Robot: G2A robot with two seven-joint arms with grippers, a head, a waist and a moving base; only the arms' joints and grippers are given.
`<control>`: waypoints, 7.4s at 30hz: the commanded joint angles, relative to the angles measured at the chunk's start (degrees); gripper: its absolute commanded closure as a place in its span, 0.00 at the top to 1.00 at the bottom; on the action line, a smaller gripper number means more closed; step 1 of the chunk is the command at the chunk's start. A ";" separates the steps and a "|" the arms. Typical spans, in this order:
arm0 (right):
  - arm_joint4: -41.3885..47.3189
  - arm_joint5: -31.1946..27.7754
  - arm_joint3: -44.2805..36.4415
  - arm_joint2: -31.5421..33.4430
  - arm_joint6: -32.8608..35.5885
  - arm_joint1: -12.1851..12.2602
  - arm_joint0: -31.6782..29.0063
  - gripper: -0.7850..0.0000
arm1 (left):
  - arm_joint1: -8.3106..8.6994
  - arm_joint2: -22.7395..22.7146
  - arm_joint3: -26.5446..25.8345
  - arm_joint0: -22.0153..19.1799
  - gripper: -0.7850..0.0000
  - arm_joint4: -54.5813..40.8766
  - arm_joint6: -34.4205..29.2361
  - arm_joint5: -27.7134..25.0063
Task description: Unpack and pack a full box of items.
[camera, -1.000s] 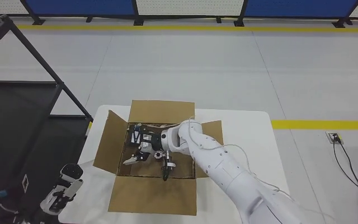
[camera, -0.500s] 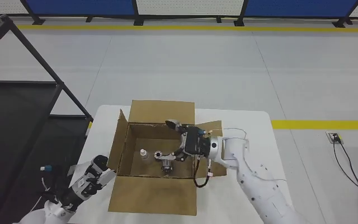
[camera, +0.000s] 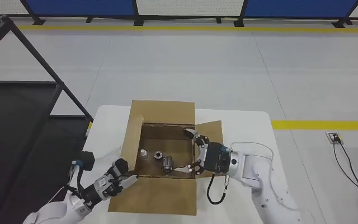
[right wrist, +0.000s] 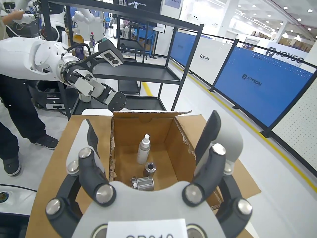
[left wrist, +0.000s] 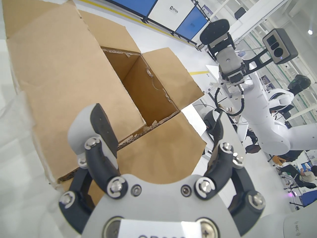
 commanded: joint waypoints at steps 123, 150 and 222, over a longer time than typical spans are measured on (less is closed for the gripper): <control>49.83 -2.55 50.63 -33.71 7.80 2.36 37.33 1.00 | 5.21 -9.97 5.04 5.57 1.00 -17.71 1.11 -14.50; 59.24 6.64 61.81 -30.13 9.38 -0.39 38.65 1.00 | 7.49 -12.34 13.96 13.19 1.00 -21.19 -10.59 -17.74; 87.36 11.96 71.24 -22.24 43.02 -6.95 40.80 1.00 | 10.78 -2.98 5.06 9.35 1.00 -21.80 -4.65 -17.05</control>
